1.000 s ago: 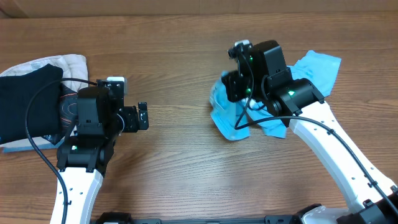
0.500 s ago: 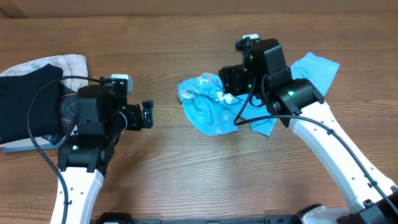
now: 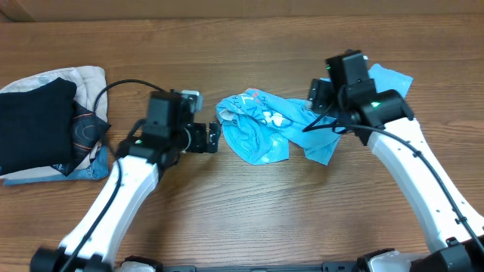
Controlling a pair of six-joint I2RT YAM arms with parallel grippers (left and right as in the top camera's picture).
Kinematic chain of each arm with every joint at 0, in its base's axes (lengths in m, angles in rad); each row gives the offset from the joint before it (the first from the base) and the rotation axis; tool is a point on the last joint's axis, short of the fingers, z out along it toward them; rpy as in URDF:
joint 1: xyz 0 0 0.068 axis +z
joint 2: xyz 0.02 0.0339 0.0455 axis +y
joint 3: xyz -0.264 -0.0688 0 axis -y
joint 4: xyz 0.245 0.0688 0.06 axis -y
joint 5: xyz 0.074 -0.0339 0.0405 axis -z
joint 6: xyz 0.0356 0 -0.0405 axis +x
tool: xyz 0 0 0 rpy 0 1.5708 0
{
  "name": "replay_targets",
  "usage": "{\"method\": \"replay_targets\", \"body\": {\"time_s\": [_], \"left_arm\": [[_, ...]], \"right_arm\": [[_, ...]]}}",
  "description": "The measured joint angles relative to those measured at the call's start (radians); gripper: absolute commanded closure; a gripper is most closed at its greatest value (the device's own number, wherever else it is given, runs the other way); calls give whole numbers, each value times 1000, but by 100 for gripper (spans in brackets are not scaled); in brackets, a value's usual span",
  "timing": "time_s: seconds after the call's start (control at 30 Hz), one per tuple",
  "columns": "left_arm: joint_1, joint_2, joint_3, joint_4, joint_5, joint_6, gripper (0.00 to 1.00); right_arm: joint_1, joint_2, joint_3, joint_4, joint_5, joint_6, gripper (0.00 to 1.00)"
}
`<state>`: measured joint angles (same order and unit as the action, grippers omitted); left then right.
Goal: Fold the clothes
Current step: 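Reach the left gripper to the shirt's left edge and grasp it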
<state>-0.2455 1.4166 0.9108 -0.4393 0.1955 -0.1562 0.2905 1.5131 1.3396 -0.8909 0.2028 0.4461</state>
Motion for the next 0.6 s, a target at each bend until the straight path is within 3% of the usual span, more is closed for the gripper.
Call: {"method": "replay_targets", "body": {"time_s": [0.3,0.47,0.6], "left_arm": [[-117,282,1,124,3,7,0],[-175,336,8,155,-1,60,0],[-209,339,12,198,0,77,10]], "right_arm": [[-106,0,0,-76,-3,32,19],[-121,0,0,-92,-5,33,19],[-121,0,0,-91,-5,32,19]]}}
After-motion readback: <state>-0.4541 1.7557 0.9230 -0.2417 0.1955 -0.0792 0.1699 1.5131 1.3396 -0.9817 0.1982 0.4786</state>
